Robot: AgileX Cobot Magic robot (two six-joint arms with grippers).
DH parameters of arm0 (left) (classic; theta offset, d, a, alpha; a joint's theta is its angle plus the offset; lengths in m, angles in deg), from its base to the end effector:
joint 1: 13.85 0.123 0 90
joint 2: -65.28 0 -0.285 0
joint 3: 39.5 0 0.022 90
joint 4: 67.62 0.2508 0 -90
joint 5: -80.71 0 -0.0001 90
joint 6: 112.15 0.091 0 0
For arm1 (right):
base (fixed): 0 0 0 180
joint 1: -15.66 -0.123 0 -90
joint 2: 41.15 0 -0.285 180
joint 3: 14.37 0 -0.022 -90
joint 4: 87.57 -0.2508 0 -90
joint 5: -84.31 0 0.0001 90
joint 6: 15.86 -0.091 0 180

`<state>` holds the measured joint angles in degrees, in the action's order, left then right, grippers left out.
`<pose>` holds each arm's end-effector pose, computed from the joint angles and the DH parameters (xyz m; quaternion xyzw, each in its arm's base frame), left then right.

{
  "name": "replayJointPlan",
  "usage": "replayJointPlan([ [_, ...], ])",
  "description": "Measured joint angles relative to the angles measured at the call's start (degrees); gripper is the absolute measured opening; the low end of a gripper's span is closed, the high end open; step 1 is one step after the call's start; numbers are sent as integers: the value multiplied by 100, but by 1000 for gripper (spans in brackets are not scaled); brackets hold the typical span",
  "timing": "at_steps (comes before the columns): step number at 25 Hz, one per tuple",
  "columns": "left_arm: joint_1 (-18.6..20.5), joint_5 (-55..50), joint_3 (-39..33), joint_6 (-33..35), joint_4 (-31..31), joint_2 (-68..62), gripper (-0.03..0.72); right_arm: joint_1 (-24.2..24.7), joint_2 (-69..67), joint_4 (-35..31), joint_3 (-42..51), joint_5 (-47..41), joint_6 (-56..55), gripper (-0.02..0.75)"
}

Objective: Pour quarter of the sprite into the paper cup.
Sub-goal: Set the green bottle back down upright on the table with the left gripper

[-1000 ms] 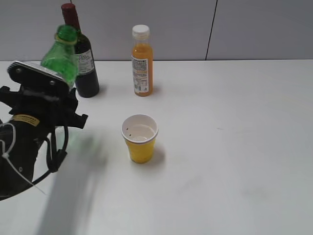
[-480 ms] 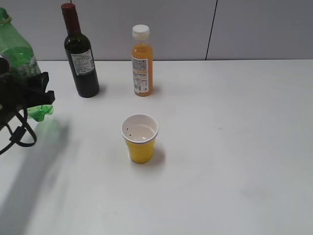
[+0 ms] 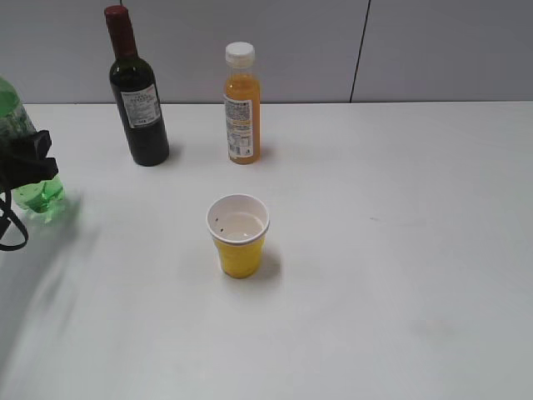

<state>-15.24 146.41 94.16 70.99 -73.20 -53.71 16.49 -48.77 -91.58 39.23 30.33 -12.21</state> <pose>0.3124 0.0005 0.1198 -0.0137 0.7642 0.0308 0.6441 0.0090 0.0050 0.2621 -0.0186 0.8436 0.0140 0.5365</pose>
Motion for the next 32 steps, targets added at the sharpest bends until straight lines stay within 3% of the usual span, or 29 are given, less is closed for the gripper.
replayJointPlan([
  [7,90,89,400,-19,70,-552,447,0,0,0,0,0,0,591],
  [23,90,60,533,-94,173,-610,447,0,0,0,0,0,0,591],
  [25,90,42,533,-94,173,-610,484,0,0,0,0,0,0,591],
  [29,90,106,539,-95,173,-589,644,0,0,0,0,0,0,591],
  [32,90,121,443,-89,173,-476,682,0,0,0,0,0,0,591],
])
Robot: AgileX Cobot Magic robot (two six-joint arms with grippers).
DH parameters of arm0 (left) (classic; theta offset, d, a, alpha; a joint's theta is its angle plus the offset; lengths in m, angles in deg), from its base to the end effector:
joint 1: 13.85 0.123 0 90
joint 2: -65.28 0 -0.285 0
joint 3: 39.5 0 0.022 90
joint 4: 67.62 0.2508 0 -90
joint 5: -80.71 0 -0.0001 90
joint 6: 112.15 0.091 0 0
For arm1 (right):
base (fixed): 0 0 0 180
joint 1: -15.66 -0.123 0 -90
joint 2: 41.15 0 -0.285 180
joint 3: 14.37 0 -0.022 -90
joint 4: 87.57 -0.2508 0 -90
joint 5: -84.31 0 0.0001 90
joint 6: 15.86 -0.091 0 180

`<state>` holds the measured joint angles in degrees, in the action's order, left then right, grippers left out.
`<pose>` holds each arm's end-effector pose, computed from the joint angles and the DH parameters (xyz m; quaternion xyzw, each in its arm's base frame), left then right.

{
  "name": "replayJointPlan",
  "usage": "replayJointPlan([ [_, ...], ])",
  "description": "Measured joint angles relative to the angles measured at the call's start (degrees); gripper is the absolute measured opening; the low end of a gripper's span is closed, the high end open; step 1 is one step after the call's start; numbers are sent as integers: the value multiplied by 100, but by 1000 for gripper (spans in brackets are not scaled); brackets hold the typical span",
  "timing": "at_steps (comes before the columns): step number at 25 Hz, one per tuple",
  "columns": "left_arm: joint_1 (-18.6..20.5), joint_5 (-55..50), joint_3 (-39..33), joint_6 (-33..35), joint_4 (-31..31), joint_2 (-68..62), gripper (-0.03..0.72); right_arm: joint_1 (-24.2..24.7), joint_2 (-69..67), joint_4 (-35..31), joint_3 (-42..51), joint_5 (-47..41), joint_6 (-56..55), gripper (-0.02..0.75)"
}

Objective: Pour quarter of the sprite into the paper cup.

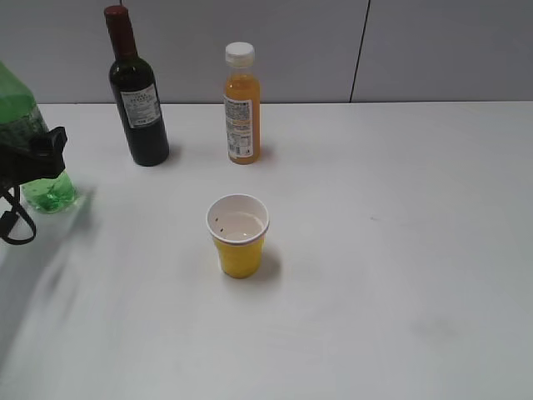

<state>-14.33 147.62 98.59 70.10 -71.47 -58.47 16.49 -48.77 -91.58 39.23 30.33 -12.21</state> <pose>0.3315 0.0028 0.1084 -0.0120 0.7591 0.0249 0.6504 0.0090 0.0050 0.2621 -0.0186 0.8436 0.0140 0.5365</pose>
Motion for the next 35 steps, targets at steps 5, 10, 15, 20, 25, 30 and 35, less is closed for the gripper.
replayJointPlan([
  [5,0,67,-500,167,0,446,693,0,0,0,0,0,0,591],
  [10,0,103,-1255,346,-44,1099,693,0,0,0,0,0,0,591],
  [15,0,-82,-1816,517,-269,1992,685,0,0,0,0,0,0,591],
  [20,0,-930,-1868,796,-361,3068,671,0,0,0,0,0,0,591],
  [25,0,-2658,-1532,1052,-492,4161,650,0,0,0,0,0,0,591],
  [30,0,-4330,-961,1167,-492,4893,632,0,0,0,0,0,0,591],
  [35,0,-6208,-373,1167,-487,5516,620,0,0,0,0,0,0,591],
])
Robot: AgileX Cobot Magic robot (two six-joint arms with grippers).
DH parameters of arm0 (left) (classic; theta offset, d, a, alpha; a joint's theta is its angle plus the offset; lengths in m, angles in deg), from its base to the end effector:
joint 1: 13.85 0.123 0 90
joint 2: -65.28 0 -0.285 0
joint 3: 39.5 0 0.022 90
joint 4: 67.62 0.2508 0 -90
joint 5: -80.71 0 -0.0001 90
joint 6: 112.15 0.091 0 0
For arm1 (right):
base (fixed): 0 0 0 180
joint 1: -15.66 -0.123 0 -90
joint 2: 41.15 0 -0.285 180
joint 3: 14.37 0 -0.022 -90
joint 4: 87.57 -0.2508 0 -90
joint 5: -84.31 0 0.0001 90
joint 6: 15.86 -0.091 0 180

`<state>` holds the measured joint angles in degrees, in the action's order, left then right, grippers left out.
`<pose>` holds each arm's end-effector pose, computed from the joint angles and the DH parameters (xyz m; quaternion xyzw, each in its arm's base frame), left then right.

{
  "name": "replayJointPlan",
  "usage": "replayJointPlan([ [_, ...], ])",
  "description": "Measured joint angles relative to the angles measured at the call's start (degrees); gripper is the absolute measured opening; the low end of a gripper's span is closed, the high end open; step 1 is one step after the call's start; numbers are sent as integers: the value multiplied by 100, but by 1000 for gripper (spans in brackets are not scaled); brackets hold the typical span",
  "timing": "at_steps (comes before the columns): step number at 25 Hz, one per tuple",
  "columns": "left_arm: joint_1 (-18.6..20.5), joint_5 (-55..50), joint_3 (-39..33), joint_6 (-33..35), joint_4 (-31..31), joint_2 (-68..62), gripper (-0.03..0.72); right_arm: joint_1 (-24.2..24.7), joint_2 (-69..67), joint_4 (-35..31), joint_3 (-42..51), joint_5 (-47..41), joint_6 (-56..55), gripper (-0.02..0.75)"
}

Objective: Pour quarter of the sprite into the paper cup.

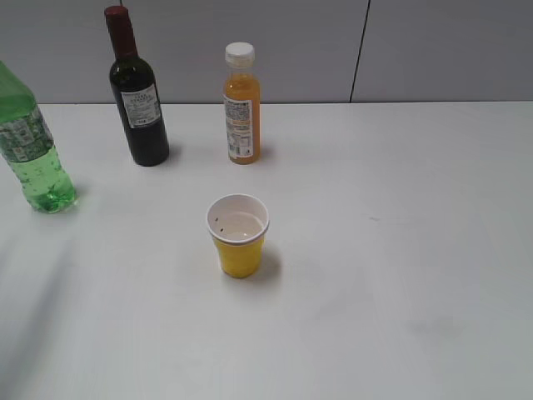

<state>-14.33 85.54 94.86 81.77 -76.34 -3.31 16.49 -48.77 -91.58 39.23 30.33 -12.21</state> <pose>0.2195 -0.0007 0.2751 0.0370 0.8156 0.0291 0.5767 0.0090 0.0050 0.2621 -0.0186 0.8436 0.0140 0.5365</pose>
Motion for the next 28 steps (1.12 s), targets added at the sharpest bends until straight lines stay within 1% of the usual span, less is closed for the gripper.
replayJointPlan([
  [5,0,-2127,458,0,-5,602,611,0,0,0,0,0,0,591],
  [9,0,-3592,500,-118,16,1173,607,0,0,0,0,0,0,591],
  [12,0,-4403,500,-341,229,1698,604,0,0,0,0,0,0,591],
  [15,0,-4931,501,-440,439,2264,603,0,0,0,0,0,0,591],
  [20,0,-5670,501,-635,493,3115,601,0,0,0,0,0,0,591],
  [28,0,-6107,181,-865,500,4257,594,0,0,0,0,0,5,591],
])
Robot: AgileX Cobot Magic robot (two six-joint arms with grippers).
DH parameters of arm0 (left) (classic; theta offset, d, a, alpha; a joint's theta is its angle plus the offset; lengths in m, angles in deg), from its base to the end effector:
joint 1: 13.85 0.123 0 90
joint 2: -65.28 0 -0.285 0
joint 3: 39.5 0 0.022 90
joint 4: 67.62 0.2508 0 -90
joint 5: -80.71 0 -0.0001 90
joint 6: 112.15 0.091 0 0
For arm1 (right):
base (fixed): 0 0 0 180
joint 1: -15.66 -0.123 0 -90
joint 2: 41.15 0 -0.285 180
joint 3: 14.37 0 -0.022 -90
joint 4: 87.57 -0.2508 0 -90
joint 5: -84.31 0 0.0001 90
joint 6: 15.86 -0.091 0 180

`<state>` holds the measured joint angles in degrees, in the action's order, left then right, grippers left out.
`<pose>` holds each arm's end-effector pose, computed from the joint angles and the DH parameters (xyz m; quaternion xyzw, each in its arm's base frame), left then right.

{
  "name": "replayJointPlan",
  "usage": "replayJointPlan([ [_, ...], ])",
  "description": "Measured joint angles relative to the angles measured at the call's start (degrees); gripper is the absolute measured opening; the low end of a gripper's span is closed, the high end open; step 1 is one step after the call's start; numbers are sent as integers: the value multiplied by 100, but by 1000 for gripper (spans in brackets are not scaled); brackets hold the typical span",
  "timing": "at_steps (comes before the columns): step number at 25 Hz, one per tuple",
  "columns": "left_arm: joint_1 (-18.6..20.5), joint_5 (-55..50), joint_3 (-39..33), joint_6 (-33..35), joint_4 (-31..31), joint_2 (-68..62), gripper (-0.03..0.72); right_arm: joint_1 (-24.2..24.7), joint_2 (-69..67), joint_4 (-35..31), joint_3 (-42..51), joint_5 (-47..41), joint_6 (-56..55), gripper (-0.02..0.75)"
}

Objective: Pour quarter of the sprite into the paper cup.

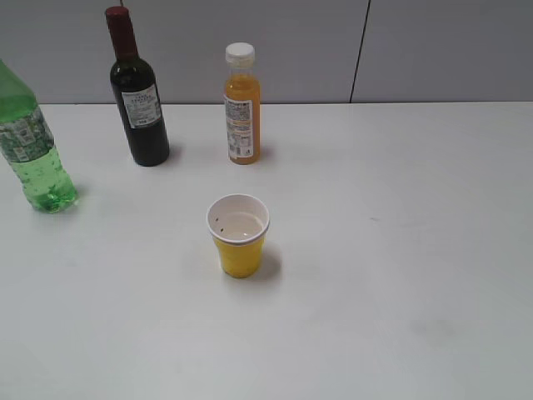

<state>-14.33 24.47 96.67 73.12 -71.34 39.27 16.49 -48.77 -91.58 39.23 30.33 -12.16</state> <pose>0.0451 -0.0053 0.3015 0.0408 0.8899 -0.0133 0.4541 0.0090 0.0050 0.2621 -0.0189 0.8436 0.0137 0.5365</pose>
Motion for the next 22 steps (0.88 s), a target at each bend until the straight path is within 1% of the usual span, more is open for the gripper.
replayJointPlan([
  [9,0,-293,-378,-63,198,987,592,0,0,0,0,0,0,591],
  [16,0,-358,-431,-143,228,1673,592,0,0,0,0,0,0,591],
  [22,0,-363,-431,-149,244,1732,592,0,0,0,0,0,0,591],
])
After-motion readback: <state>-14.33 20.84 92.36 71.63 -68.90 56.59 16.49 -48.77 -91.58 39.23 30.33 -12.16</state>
